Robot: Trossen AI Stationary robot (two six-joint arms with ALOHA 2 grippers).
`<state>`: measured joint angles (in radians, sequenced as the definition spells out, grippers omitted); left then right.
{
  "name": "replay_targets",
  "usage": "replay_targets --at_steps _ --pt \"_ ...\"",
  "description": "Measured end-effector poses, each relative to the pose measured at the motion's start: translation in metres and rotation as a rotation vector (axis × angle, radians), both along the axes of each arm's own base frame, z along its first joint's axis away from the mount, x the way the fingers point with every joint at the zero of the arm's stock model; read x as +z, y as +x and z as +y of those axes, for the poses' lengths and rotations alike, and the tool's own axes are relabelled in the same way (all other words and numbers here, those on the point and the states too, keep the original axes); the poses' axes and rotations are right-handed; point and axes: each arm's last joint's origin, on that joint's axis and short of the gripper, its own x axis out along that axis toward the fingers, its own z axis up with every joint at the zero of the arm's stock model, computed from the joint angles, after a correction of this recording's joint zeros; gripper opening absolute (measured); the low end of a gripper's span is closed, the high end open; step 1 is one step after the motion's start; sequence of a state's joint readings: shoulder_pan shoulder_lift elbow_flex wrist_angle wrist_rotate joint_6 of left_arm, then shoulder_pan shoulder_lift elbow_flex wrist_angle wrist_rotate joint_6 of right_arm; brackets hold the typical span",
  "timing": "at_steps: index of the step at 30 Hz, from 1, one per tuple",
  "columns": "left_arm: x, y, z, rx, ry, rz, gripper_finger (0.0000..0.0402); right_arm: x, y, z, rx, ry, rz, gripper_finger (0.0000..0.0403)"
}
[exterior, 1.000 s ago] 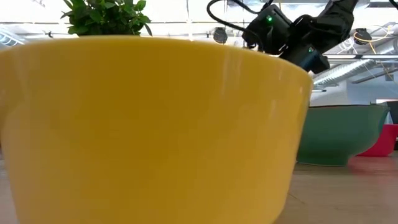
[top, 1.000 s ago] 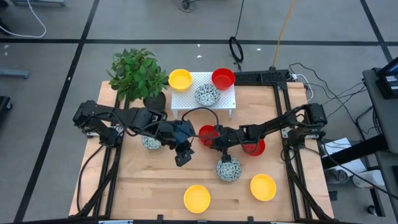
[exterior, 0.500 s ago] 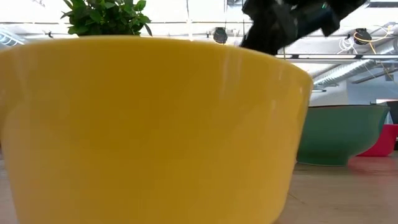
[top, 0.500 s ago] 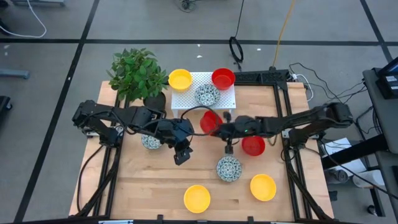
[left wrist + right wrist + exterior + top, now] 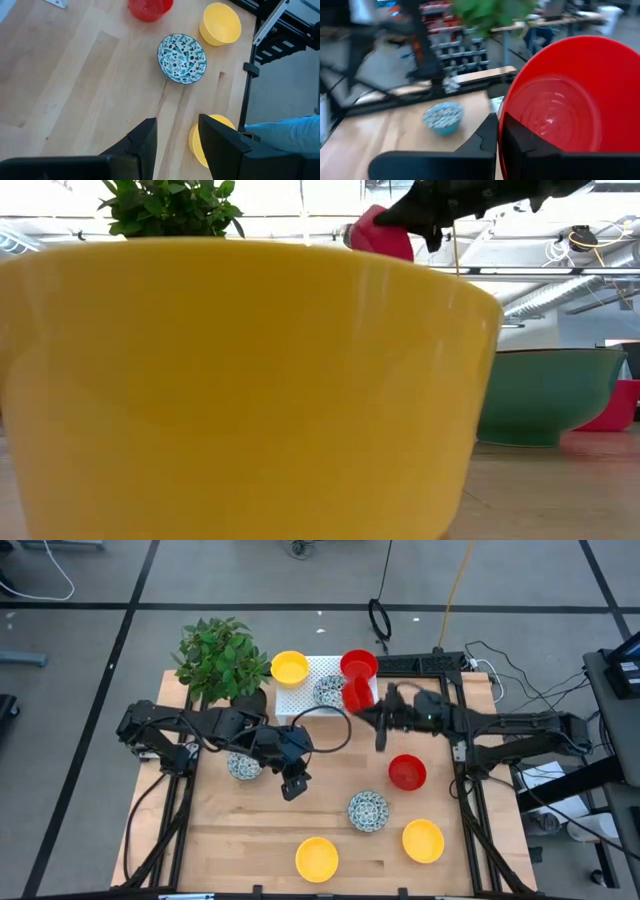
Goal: Pick & Place Mini bowls
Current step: Stack the left red bowl on the red bowl on the shelf
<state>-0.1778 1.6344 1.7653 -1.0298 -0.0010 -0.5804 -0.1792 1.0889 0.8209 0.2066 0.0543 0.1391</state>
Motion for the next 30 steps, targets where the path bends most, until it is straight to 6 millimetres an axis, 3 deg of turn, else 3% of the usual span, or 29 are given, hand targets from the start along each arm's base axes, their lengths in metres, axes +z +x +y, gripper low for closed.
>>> replay_targets --at_steps 13,23,30 --pt "0.000 0.003 0.019 0.034 0.020 -0.005 0.0145 0.034 -0.027 -0.071 -0.325 0.117 0.178 0.0004" --pt "0.000 0.005 0.044 0.105 0.023 -0.006 0.0145 0.020 -0.008 -0.117 -0.447 0.247 0.341 0.0004" --pt "0.000 0.005 0.048 0.110 0.026 -0.005 0.0145 0.018 0.003 -0.129 -0.452 0.225 0.340 0.0004"
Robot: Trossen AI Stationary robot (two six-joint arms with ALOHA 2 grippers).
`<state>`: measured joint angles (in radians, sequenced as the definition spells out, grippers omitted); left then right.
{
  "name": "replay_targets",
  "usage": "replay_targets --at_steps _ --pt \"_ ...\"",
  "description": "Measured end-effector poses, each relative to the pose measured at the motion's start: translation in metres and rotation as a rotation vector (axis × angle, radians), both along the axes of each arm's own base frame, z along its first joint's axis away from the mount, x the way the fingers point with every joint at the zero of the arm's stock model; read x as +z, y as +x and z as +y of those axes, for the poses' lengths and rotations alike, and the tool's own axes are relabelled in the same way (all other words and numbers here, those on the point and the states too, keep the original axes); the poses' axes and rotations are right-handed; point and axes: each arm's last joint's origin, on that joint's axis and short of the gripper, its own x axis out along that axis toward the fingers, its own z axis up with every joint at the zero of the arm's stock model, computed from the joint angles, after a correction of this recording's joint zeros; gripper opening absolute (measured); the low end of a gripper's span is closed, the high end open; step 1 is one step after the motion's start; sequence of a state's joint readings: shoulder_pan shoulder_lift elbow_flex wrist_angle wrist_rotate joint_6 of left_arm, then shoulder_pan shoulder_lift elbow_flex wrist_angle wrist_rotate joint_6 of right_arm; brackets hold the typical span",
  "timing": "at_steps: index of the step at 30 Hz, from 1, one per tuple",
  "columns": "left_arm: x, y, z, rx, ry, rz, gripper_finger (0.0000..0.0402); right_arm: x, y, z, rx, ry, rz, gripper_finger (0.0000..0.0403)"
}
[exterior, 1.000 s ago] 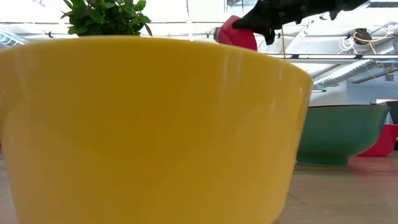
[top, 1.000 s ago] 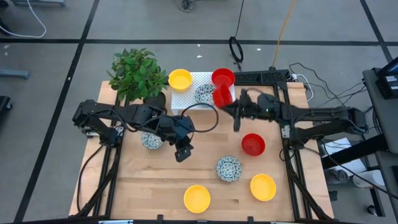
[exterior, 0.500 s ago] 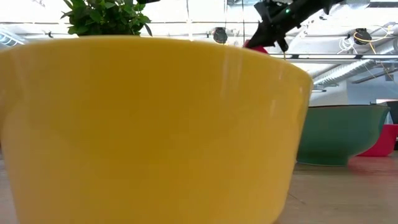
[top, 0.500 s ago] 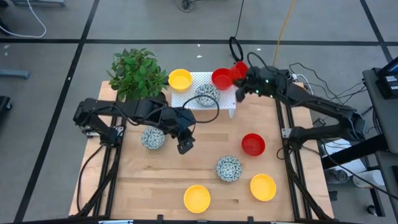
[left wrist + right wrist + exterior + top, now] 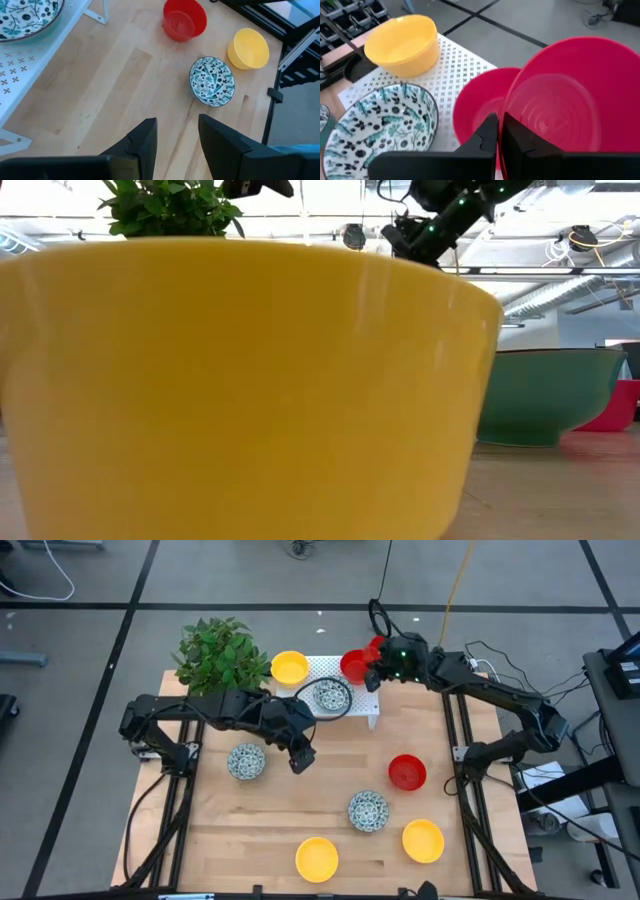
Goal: Pick & Place Mini bowls
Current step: Stack the left red bowl on the red bowl on the shelf
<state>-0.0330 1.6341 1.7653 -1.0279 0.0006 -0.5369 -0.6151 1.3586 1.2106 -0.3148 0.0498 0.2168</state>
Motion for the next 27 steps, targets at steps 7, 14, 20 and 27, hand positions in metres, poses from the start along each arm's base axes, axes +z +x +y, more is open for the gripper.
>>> replay_targets --at_steps 7,14,20,27 --pt "0.000 0.000 0.002 -0.024 0.021 -0.001 0.0145 0.014 0.007 -0.001 0.090 -0.059 -0.114 0.0004" --pt "0.000 0.000 0.004 -0.013 0.019 -0.001 0.0145 -0.013 0.024 -0.011 0.115 0.006 -0.058 0.0004" --pt "0.000 0.000 0.003 -0.015 0.019 -0.001 0.0145 -0.023 0.035 -0.012 0.158 0.000 -0.040 0.0004" --pt "-0.001 -0.001 0.003 -0.021 0.016 0.013 0.0145 -0.021 0.039 -0.009 0.186 -0.033 -0.051 0.0004"
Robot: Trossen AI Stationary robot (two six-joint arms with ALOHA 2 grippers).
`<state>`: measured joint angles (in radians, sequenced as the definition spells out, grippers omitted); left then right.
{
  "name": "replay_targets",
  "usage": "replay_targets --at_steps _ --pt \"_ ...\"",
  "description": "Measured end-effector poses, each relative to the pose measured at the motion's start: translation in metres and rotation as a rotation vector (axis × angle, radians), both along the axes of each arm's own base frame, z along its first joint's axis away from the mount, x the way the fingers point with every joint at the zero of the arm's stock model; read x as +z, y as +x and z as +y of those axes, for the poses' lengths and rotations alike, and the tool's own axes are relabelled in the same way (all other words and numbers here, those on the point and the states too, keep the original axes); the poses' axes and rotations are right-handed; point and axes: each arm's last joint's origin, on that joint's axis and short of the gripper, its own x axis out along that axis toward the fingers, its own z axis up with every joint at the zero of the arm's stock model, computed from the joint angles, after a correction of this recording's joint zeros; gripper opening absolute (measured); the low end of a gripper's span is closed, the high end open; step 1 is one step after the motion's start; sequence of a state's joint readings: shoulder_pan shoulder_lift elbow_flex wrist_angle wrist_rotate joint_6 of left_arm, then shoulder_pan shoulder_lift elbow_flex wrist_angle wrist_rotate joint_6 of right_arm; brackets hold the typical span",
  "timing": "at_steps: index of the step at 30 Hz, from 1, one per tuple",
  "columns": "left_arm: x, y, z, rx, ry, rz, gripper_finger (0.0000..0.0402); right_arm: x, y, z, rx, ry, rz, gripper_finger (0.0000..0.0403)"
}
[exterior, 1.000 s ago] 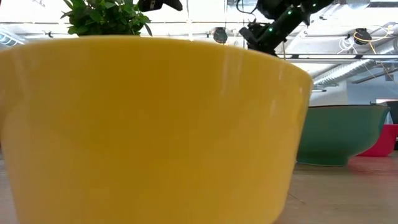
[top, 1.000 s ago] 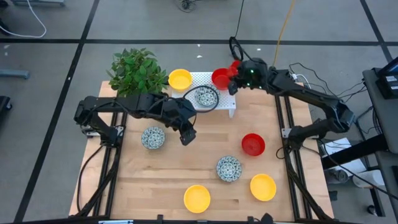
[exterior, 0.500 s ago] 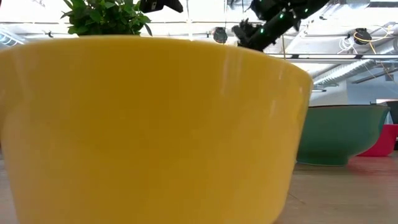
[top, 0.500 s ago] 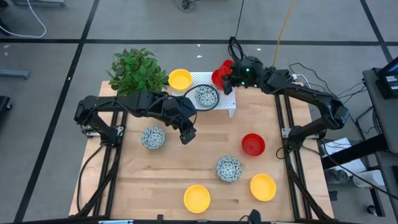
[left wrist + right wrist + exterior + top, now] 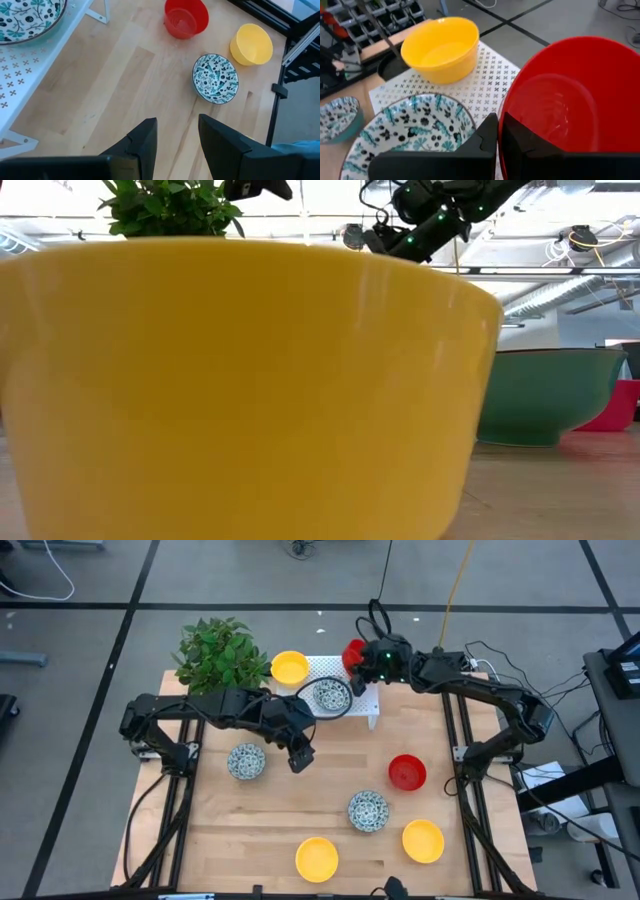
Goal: Pick & Place Mini bowls
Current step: Stack the left red bowl on the red bowl on the shelf
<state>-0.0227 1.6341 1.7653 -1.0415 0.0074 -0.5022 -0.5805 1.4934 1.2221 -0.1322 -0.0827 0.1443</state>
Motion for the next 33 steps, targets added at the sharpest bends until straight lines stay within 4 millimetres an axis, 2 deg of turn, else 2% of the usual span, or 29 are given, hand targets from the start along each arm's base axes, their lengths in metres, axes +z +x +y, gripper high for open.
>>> replay_targets --at_steps 7,19,23,25,33 --pt "0.000 0.000 0.000 -0.001 -0.001 0.005 0.0145 0.002 0.001 0.000 0.006 -0.019 -0.013 0.0004" --pt "0.000 0.000 -0.001 0.006 -0.009 0.005 0.0145 0.015 0.006 -0.001 0.077 -0.065 -0.159 0.0004" --pt "0.000 -0.001 -0.004 -0.002 -0.011 0.007 0.0145 0.024 -0.001 0.003 0.069 -0.076 -0.166 0.0004" --pt "-0.001 -0.001 -0.006 -0.008 -0.011 0.010 0.0145 0.026 -0.005 0.006 0.067 -0.069 -0.144 0.0004" --pt "-0.001 -0.001 -0.005 -0.017 -0.002 0.011 0.0145 0.014 -0.013 0.011 -0.017 -0.061 0.050 0.0004"
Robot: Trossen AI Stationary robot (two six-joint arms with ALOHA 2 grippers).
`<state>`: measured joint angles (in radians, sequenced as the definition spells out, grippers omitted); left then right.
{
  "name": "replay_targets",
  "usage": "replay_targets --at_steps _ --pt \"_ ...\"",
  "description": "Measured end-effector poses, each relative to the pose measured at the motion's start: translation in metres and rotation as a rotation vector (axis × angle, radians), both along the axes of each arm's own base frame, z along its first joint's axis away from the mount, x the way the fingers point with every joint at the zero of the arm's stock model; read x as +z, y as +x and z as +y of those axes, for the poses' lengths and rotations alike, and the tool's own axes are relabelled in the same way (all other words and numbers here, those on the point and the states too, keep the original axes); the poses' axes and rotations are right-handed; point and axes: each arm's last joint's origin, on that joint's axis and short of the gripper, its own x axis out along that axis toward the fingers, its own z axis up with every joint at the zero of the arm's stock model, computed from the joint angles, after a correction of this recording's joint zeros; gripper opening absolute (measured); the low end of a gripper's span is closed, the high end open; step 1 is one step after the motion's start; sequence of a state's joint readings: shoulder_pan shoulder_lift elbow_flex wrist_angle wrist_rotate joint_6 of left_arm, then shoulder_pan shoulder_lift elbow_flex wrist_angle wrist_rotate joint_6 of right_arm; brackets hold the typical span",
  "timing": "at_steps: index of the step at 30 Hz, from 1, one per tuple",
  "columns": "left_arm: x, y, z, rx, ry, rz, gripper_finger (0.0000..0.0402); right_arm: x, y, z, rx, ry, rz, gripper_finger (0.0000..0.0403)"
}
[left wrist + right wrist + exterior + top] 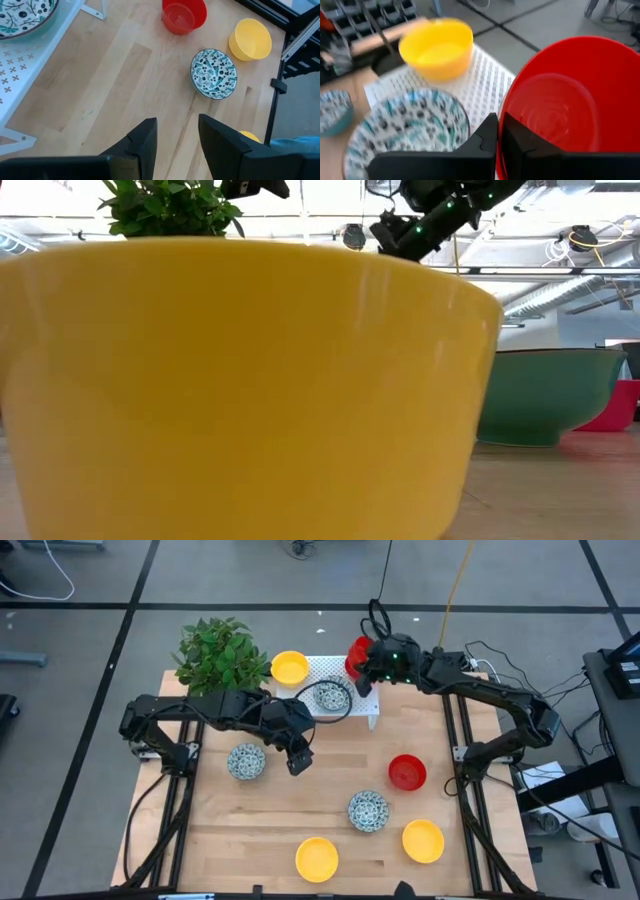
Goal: Pick & Place Mini bowls
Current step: Stack the left red bowl on the red bowl on the shelf
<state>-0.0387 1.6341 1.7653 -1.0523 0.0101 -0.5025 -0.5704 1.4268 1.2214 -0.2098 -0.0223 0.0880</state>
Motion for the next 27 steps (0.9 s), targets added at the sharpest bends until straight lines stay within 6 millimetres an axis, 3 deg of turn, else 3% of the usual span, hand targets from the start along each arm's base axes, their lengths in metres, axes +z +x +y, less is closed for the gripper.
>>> replay_targets --at_steps 10,18,27 --pt "0.000 0.000 0.000 0.002 -0.002 -0.001 0.0145 -0.002 0.000 0.001 0.013 -0.008 0.023 0.0004" --pt "0.000 0.000 0.000 0.012 -0.009 -0.001 0.0145 -0.017 0.008 -0.002 0.023 0.021 0.072 0.0004" --pt "0.000 0.000 0.000 0.009 -0.006 -0.001 0.0145 -0.015 0.009 -0.003 0.036 -0.014 0.067 0.0017"
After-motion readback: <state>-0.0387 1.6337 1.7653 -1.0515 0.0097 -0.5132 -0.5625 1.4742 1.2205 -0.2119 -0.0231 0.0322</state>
